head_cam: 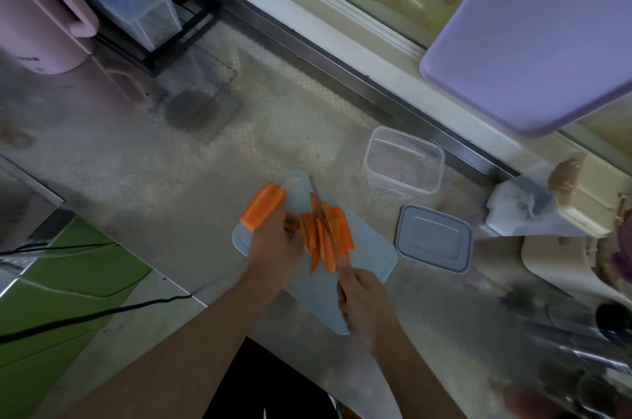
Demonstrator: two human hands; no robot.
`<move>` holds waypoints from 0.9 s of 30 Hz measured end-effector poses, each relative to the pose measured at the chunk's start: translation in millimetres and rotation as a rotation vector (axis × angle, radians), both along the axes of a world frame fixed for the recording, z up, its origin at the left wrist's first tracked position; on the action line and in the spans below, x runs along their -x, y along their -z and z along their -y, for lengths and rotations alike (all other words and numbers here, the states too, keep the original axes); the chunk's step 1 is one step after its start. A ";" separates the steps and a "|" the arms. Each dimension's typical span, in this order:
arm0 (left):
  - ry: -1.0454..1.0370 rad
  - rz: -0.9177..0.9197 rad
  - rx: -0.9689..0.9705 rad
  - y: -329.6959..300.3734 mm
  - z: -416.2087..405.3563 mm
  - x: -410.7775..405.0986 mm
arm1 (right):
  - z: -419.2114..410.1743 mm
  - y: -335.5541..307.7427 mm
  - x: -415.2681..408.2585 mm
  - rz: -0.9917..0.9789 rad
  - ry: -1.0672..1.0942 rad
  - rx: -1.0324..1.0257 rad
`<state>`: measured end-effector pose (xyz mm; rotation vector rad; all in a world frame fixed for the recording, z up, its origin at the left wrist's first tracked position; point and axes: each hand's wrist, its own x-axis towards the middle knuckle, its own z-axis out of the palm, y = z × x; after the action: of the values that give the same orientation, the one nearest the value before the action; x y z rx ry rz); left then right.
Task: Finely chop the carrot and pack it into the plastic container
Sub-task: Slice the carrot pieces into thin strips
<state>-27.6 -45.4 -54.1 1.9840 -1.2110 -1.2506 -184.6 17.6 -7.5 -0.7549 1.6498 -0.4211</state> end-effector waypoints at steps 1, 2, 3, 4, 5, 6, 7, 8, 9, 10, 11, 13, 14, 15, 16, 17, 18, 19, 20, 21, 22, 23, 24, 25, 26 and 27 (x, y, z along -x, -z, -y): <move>0.014 0.012 -0.009 -1.2 -1.3 0.0 | 0.2 -1.0 2.4 -0.056 -0.038 0.026; 0.016 0.020 -0.016 -2.3 -2.6 -0.1 | 0.1 -2.5 4.7 -0.126 -0.080 0.052; 0.010 0.032 -0.019 -2.5 -4.2 -0.4 | 0.3 -4.0 7.1 -0.198 -0.121 0.077; 0.000 0.043 -0.021 -2.8 -6.4 -1.3 | 0.5 -4.6 9.9 -0.271 -0.154 0.098; -0.006 0.054 -0.025 -3.8 -8.5 -1.6 | 0.9 -4.6 12.9 -0.341 -0.188 0.111; -0.010 0.059 -0.023 -6.4 -10.7 -1.4 | 0.8 -3.2 16.2 -0.415 -0.230 0.114; -0.018 0.053 -0.014 -10.0 -12.4 -0.4 | 0.7 -1.7 19.0 -0.488 -0.273 0.108; -0.031 0.037 0.001 -16.0 -13.5 1.6 | 0.0 1.5 21.7 -0.551 -0.315 0.098; -0.046 0.016 0.021 -22.5 -14.4 4.1 | -1.1 4.1 23.6 -0.597 -0.347 0.097; -0.065 -0.001 0.053 -30.5 -14.8 6.8 | -2.6 6.7 25.7 -0.621 -0.354 0.103; -0.081 -0.005 0.099 -36.2 -14.7 9.0 | -3.0 6.3 27.6 -0.618 -0.336 0.110; -0.086 0.022 0.169 -41.2 -12.1 12.1 | -1.5 2.7 32.7 -0.519 -0.191 0.126; -0.076 0.050 0.167 -40.9 -9.1 13.4 | -1.0 0.6 36.3 -0.438 -0.089 0.134; -0.053 0.100 0.127 -37.3 -5.7 14.1 | -0.4 0.0 40.4 -0.367 -0.004 0.138; -0.018 0.164 0.047 -31.0 -2.5 14.4 | 0.2 0.9 44.8 -0.327 0.042 0.131; 0.030 0.224 -0.057 -23.4 -0.1 15.1 | 0.7 1.4 48.3 -0.303 0.056 0.113; 0.076 0.258 -0.151 -17.9 1.6 16.7 | 1.2 2.0 50.7 -0.280 0.060 0.090; 0.114 0.280 -0.218 -12.0 2.0 19.4 | 1.5 3.4 51.8 -0.251 0.067 0.071; 0.142 0.289 -0.259 -7.5 1.6 23.0 | 1.7 5.7 51.7 -0.227 0.068 0.049; 0.154 0.287 -0.268 -7.3 1.1 27.8 | 1.6 7.9 49.7 -0.214 0.063 0.031; 0.155 0.274 -0.256 -7.4 0.3 32.3 | 0.9 11.0 46.6 -0.208 0.055 0.010; 0.152 0.258 -0.237 -9.2 -0.1 36.3 | -0.3 13.5 42.6 -0.200 0.047 -0.011; 0.148 0.235 -0.227 -13.3 0.1 40.2 | -2.2 16.2 38.9 -0.191 0.038 -0.030; 0.148 0.216 -0.231 -15.5 0.2 43.2 | -4.4 17.9 36.0 -0.176 0.024 -0.041; 0.158 0.207 -0.225 -16.2 0.2 45.4 | -6.1 18.1 34.6 -0.154 0.015 -0.054; 0.174 0.208 -0.209 -16.9 0.0 45.9 | -7.3 16.2 33.9 -0.117 0.026 -0.068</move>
<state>-73.5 -45.4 -37.2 2.2456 -1.4290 -1.3276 -218.5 24.9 -23.7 -0.7186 1.7762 -0.3428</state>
